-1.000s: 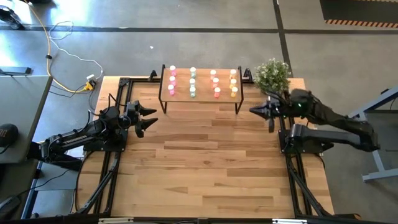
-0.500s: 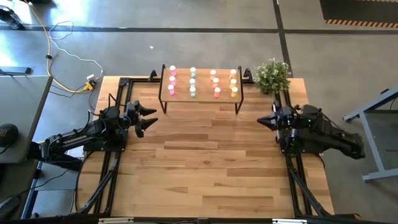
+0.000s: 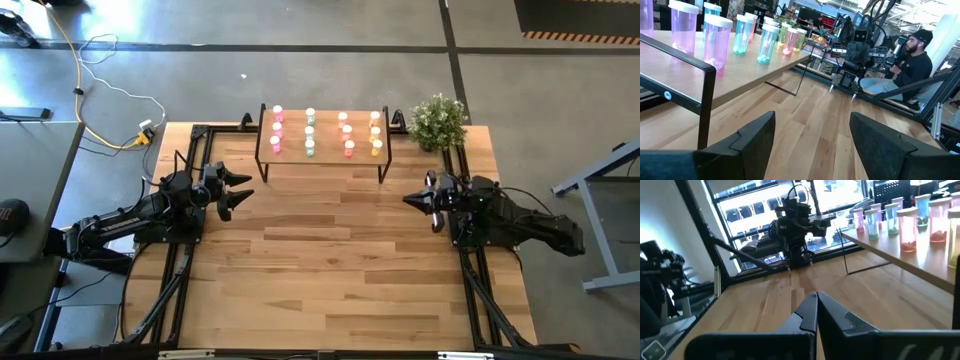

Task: Pick and place medicine bottles onto shelf by color
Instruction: Return to Home Position

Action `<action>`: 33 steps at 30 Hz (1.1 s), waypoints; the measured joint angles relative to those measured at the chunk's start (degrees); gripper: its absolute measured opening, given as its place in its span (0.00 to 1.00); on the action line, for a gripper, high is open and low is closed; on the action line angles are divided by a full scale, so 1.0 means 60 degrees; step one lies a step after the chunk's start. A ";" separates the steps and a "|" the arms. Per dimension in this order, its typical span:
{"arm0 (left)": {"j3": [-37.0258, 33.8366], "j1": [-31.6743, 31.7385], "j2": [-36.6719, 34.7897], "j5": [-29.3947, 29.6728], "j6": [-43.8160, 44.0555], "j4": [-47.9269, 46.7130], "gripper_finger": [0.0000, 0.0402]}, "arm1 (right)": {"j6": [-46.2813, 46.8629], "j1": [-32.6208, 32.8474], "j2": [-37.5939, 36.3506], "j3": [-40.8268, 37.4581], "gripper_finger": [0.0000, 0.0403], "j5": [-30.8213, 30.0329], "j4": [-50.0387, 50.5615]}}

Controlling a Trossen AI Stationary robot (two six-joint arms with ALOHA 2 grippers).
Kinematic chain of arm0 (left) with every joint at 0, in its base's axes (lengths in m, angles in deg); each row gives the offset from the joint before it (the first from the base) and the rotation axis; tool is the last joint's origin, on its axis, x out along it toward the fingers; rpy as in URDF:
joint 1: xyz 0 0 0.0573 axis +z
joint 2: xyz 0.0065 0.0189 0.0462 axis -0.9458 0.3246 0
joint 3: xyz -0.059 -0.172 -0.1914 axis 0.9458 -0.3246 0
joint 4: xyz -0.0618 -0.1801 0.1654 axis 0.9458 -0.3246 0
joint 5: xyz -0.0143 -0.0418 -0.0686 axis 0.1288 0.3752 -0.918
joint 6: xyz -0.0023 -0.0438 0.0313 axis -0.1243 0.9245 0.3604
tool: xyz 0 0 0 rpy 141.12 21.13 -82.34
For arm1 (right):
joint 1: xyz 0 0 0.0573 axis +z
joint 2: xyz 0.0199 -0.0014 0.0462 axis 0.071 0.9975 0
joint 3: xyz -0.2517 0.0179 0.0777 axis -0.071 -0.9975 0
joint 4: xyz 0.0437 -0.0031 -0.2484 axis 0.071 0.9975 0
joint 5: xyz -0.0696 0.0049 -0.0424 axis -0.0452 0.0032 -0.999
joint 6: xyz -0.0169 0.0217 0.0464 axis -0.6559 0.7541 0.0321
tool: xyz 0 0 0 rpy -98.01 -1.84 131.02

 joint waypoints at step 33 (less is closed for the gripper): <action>0.0000 0.0000 0.0001 -0.0004 -0.0002 0.0000 0.61 | 0.1715 0.0000 0.0575 0.0000 0.00 -0.0886 0.0143</action>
